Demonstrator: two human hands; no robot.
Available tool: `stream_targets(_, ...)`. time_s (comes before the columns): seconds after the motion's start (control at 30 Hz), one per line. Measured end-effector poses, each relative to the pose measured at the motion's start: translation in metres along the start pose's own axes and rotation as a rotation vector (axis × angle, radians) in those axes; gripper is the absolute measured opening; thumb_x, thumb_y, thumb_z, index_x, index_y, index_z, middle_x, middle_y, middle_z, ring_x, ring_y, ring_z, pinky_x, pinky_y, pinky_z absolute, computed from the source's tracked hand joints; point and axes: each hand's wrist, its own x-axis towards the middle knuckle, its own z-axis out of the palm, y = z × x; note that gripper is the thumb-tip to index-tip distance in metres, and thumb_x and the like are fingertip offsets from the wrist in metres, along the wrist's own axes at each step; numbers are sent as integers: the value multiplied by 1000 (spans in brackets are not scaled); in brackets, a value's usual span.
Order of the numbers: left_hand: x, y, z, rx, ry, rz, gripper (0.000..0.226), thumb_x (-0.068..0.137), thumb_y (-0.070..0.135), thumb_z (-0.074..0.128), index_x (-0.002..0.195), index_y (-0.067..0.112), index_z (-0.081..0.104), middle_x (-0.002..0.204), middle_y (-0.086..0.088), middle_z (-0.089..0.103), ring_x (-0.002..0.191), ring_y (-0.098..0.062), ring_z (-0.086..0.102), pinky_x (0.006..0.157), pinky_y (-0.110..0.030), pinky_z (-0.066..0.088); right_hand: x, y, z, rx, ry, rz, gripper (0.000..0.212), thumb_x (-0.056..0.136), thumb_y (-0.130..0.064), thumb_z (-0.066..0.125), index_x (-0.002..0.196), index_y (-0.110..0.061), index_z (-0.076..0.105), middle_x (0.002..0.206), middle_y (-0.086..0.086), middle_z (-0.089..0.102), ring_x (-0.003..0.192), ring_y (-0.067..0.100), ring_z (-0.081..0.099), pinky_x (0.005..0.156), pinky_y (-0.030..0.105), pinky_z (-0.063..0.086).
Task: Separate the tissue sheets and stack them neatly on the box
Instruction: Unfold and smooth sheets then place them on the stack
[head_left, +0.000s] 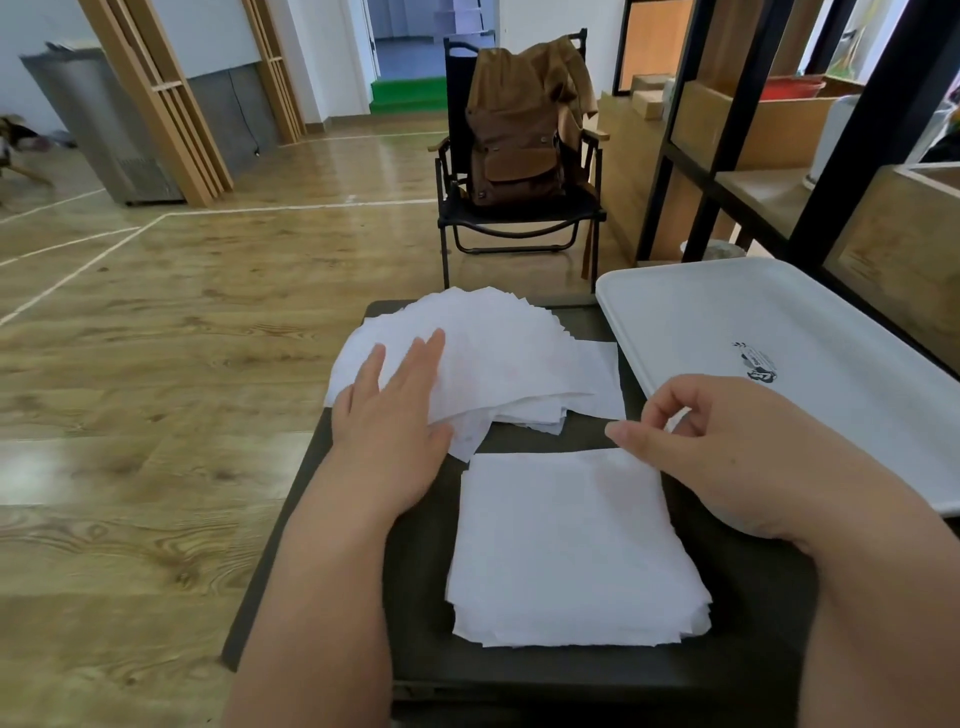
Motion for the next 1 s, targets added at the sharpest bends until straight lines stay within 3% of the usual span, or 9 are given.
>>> stream_targets(0.07, 1, -5, 2, 15, 0, -22, 68, 102, 27, 45, 155, 41, 7, 160, 2, 30, 151, -14, 5, 113, -30, 6, 0, -1, 1, 27, 11, -12, 35, 72, -66, 58, 76, -31, 61, 59, -10, 62, 55, 3, 57, 49, 19, 34)
stream_targets(0.17, -1, -7, 1, -20, 147, 20, 51, 99, 21, 48, 147, 35, 41, 135, 0, 61, 134, -20, 44, 110, -33, 26, -2, -1, 2, 31, 12, -39, 33, 73, -65, 59, 76, -32, 61, 55, -12, 58, 53, 2, 54, 50, 18, 33)
stream_targets(0.3, -5, -11, 0, -127, 258, 26, 33, 95, 17, 54, 123, 28, 69, 120, 3, 70, 115, -19, 59, 96, -29, 39, -2, -2, 1, 40, 38, -72, 27, 78, -60, 62, 75, -33, 62, 56, -12, 59, 56, 2, 55, 52, 19, 34)
stream_targets(0.4, -7, -10, -4, -209, 359, 30, 25, 97, 21, 57, 114, 30, 73, 117, 11, 71, 108, -11, 61, 83, -21, 41, -1, -4, 1, 57, 92, -119, 22, 81, -55, 64, 78, -33, 61, 67, -9, 66, 65, 5, 60, 55, 21, 41)
stream_targets(0.5, -13, -2, -15, -280, 516, 57, 17, 92, 22, 64, 99, 32, 77, 92, 18, 71, 80, 1, 54, 64, -6, 34, -1, -9, 4, 124, 150, -203, 13, 80, -48, 67, 82, -36, 62, 74, -15, 65, 69, 1, 61, 60, 19, 42)
stream_targets(0.57, -20, 6, -23, -340, 570, 97, 12, 88, 24, 69, 91, 32, 76, 81, 20, 68, 78, -2, 53, 63, -7, 37, -2, -13, 8, 157, 168, -272, 15, 77, -44, 68, 90, -41, 61, 83, -21, 62, 79, -7, 58, 63, 13, 41)
stream_targets(0.77, -39, 30, -44, -465, 590, 254, 5, 83, 31, 72, 84, 36, 74, 83, 22, 68, 81, -1, 57, 68, -8, 39, -3, -27, 28, 231, 189, -447, 45, 76, -44, 67, 118, -51, 53, 109, -28, 53, 102, -10, 50, 72, 6, 42)
stream_targets(0.9, -48, 33, -53, -473, 561, 335, 13, 84, 29, 70, 91, 40, 73, 92, 27, 68, 91, 4, 61, 76, -4, 40, -1, -30, 31, 277, 290, -514, 15, 85, -33, 66, 99, -41, 67, 102, -26, 61, 98, -9, 53, 77, 5, 40)
stream_targets(1.0, -47, 30, -53, -419, 527, 327, 38, 95, 13, 60, 119, 43, 63, 95, 21, 68, 95, 6, 57, 77, -3, 38, -1, -29, 28, 297, 254, -505, 9, 89, -31, 66, 83, -33, 71, 84, -23, 67, 73, -12, 55, 69, 6, 39)
